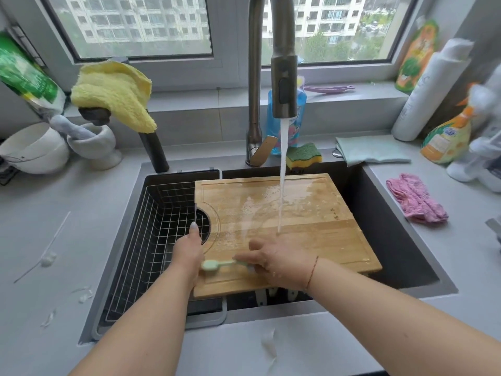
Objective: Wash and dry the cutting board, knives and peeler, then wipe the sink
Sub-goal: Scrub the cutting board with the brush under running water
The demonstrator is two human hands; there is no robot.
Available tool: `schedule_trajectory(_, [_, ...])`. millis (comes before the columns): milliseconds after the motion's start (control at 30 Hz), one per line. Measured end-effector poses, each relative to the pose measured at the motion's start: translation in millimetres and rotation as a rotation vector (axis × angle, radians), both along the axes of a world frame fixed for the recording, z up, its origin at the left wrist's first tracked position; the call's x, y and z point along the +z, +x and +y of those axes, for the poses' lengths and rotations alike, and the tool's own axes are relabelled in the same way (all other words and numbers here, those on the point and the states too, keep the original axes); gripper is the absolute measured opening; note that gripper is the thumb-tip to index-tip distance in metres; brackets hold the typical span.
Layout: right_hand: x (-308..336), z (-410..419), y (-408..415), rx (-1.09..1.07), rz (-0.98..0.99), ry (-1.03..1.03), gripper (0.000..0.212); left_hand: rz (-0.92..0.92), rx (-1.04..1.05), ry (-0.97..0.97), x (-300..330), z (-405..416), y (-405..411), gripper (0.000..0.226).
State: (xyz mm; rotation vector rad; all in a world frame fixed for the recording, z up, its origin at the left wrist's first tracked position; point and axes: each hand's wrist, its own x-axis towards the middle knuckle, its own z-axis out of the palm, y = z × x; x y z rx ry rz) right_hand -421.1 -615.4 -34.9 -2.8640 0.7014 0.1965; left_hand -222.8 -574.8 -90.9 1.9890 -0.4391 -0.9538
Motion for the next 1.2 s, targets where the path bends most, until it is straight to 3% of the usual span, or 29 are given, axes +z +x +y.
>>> schedule_trajectory(133, [-9.1,-1.3,-16.7,0.068,-0.034,0.055,0.037,-0.005,-0.018,0.003,-1.9,1.0,1.5,0.06])
schedule_trajectory(333, [-30.0,-42.6,-65.4,-0.694,-0.082,0.079,0.033,-0.04,-0.04,-0.012,-6.6,-2.4,4.8,0.049])
schedule_trajectory(533, [-34.0,-18.5,-46.9,-0.418,-0.143,0.059,0.038,-0.13,-0.046,0.022,-2.9,-2.9,2.7,0.047])
schedule_trajectory(733, [-36.0,-55.1,-86.0,-0.978,-0.128,0.11,0.032,-0.11,-0.039,0.026,-3.2,-3.2,2.4,0.048])
schedule_trajectory(800, [-38.4,-49.2,-86.7,-0.996,-0.121,0.121,0.031,-0.127,-0.052,0.025,-3.6,-3.5,3.2,0.05])
schedule_trajectory(1000, [-32.8,-29.0,-36.0,-0.709,-0.22,0.227,0.03,-0.169,-0.085,0.033,-6.2,-2.9,6.0,0.053])
schedule_trajectory(1200, [-35.8,-75.2,-78.5,-1.224,-0.249,0.197,0.028,-0.158,-0.067,0.016,-8.9,-3.8,6.6,0.048])
